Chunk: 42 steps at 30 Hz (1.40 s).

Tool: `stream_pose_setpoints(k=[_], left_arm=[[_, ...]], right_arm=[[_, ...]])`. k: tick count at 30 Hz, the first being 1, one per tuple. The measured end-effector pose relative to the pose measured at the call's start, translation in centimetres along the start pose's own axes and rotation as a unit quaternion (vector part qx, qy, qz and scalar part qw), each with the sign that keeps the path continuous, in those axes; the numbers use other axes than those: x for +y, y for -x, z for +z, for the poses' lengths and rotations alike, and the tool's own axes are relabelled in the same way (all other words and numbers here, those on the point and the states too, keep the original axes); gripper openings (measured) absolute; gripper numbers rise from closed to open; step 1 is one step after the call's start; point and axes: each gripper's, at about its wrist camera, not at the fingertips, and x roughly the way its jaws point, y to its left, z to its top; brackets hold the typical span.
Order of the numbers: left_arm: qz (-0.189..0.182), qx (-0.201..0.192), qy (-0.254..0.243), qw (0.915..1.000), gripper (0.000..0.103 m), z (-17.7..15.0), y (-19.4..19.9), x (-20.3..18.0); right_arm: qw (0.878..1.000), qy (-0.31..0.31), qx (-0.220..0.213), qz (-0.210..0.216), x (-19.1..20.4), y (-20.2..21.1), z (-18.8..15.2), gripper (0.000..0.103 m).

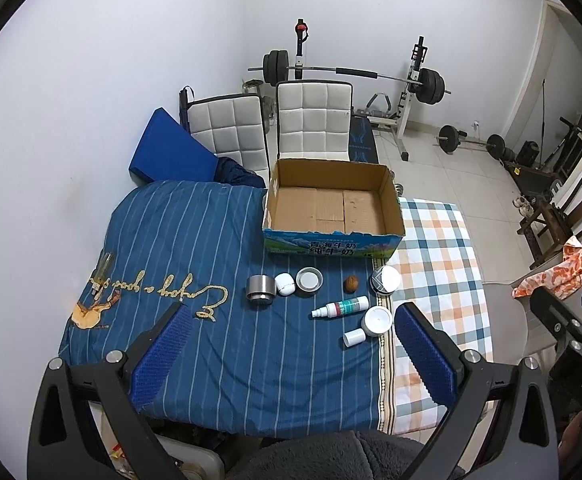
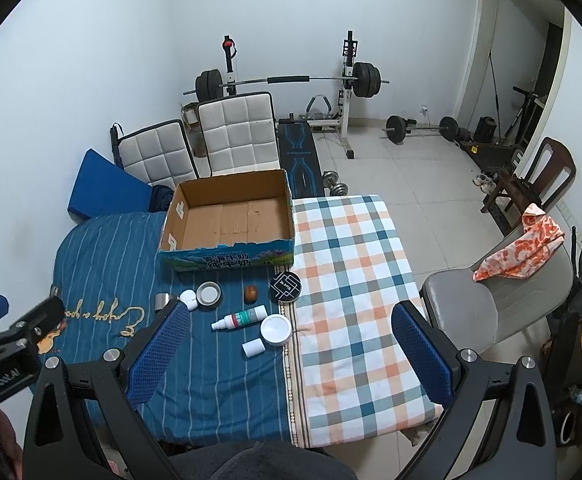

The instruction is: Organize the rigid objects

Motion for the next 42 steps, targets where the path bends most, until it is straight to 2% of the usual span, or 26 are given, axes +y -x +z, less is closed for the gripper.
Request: stream_pose_setpoints(k=[18, 22, 24, 27, 31, 36, 39, 42], left_arm=[[0.0, -0.007, 0.009, 0.9999, 0.103, -0.6, -0.1, 0.6], [0.016, -0.008, 0.006, 0.9998, 0.103, 0.1, -1.8, 0.9], [0.017, 0.006, 0.011, 0.9998, 0.103, 0.6, -3.9, 1.3], [0.031, 0.038, 0.018, 0.9986, 0.103, 1.0, -7.9, 2.1], [0.047, 0.087, 0.02, 0.9949, 0.103, 1.3, -14.6, 2.6], [0.041, 0.17, 0.032, 0.9841, 0.103, 0.9, -24.3, 3.3], [0.05, 0.21, 0.037, 0.9756, 0.103, 0.3, -29.7, 4.1], [0.061, 0.239, 0.067, 0.9668, 0.103, -0.2, -34.1, 6.1]], right_arm=[[1.0, 0.004, -0.002, 0.003, 0.6, 0.1, 0.0, 0.103], [1.0, 0.001, 0.011, 0.009, 0.7, -1.1, 0.3, 0.103], [1.0, -0.002, 0.024, 0.013, 0.6, -2.7, 0.7, 0.103], [0.998, -0.007, 0.06, 0.018, 0.1, -6.9, 1.2, 0.103], [0.991, -0.01, 0.13, 0.036, -0.4, -14.7, 0.8, 0.103], [0.977, -0.013, 0.208, 0.035, -0.8, -25.5, -0.8, 0.103], [0.964, -0.019, 0.263, 0.04, -1.2, -31.8, -2.5, 0.103], [0.946, -0.024, 0.319, 0.043, -0.8, -37.5, -5.3, 0.103]])
